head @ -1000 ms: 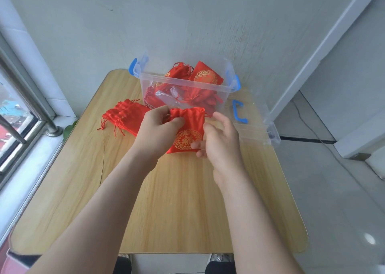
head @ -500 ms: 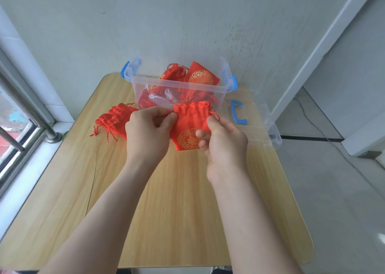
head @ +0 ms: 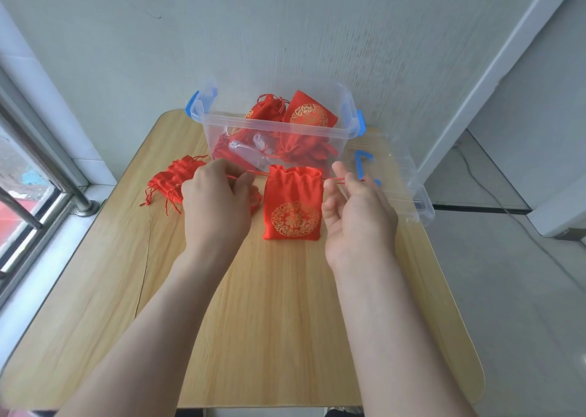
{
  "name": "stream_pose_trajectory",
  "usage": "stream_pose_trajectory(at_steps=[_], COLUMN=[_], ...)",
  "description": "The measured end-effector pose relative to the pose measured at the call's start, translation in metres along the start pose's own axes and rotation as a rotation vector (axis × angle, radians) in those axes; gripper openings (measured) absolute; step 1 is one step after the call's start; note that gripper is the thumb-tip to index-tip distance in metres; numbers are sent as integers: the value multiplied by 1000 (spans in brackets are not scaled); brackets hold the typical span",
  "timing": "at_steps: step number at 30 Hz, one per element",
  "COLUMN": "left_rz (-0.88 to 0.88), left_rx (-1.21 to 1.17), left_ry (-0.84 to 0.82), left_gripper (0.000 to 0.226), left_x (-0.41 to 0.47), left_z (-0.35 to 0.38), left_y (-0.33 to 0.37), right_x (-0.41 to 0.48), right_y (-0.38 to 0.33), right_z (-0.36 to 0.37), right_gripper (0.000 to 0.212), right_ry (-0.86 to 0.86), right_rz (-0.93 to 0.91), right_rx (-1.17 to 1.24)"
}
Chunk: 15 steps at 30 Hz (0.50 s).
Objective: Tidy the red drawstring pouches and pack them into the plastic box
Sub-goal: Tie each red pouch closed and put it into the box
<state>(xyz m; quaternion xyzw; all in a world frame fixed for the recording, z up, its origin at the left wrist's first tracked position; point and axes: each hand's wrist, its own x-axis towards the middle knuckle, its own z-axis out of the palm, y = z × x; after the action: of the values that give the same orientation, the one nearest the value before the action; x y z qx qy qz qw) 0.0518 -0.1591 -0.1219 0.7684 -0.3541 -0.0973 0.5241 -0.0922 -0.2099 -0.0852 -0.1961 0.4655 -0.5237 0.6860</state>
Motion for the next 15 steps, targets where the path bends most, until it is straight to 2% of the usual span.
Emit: stream_pose_trajectory(at_steps=[4, 7, 12, 15], left_rz=[-95, -160, -264, -347], left_rx=[-76, -173, -389, -537], left_ry=[-19, -35, 4, 53], left_gripper=[19, 25, 27, 23], left_x=[-1, 0, 2, 1], left_z=[0, 3, 6, 6], left_y=[5, 9, 16, 20], right_x=[5, 9, 13, 13], right_y=[2, 5, 5, 0], right_z=[-4, -6, -8, -10], right_gripper=[14, 11, 15, 23], right_ry=[47, 47, -6, 96], right_rz=[36, 59, 124, 99], right_rx=[-72, -30, 105, 154])
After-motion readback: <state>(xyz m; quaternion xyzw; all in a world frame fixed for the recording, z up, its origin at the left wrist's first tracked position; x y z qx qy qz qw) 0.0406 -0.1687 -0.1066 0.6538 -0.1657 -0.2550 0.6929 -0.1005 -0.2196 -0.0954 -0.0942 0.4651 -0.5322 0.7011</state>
